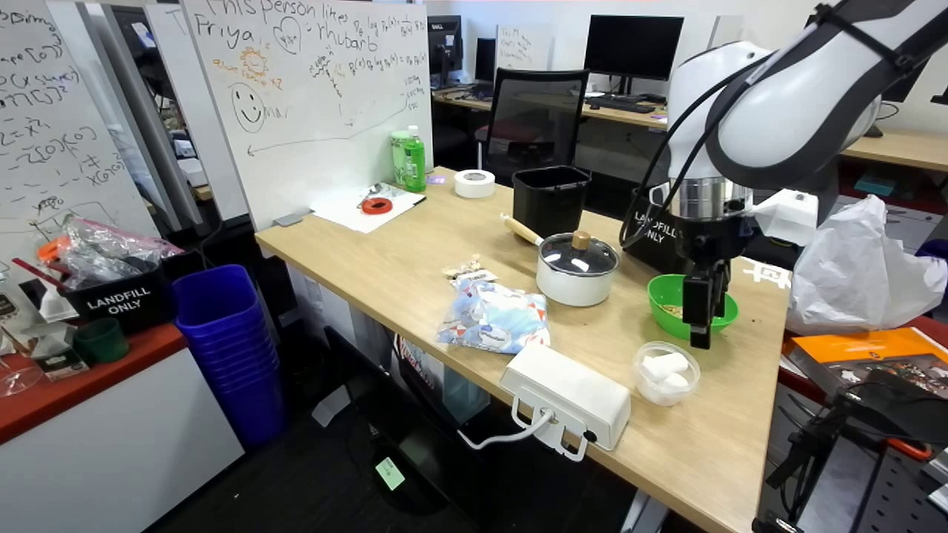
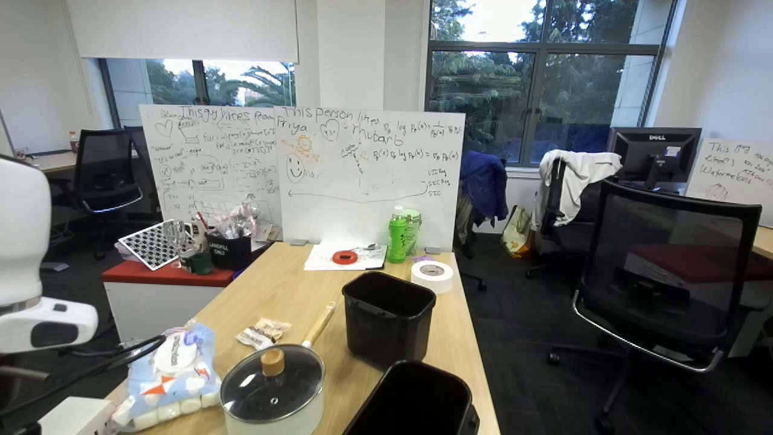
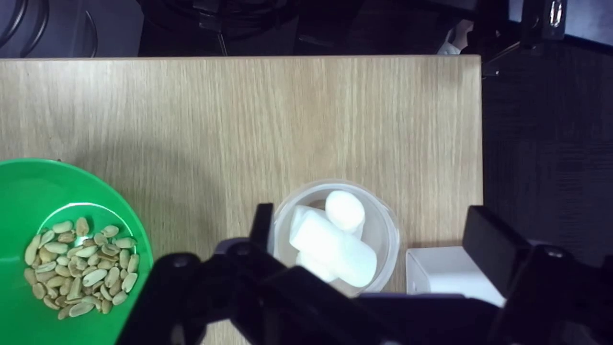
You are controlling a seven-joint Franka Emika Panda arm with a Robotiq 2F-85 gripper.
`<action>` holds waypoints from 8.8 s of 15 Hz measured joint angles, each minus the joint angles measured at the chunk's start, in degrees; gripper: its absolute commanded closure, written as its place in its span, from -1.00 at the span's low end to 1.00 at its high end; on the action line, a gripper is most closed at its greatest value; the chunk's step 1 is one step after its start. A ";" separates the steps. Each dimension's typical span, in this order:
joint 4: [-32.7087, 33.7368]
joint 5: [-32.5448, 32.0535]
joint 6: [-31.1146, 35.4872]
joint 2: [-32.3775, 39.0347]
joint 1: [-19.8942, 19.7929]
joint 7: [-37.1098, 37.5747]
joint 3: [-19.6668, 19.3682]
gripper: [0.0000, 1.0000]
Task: Put the clear bowl beside the landfill bin
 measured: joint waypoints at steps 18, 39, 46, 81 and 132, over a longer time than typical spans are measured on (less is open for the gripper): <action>8.42 -2.58 8.16 13.51 -6.98 -30.52 1.75 -1.00; 14.73 -0.25 8.16 20.64 -7.36 -33.08 5.15 -1.00; 15.46 -0.25 8.31 21.50 -9.37 -33.40 5.06 -1.00; 14.61 -0.25 8.85 22.71 -9.98 -33.46 5.35 -0.52; 4.70 16.57 -0.46 4.46 -9.00 4.25 -0.10 0.96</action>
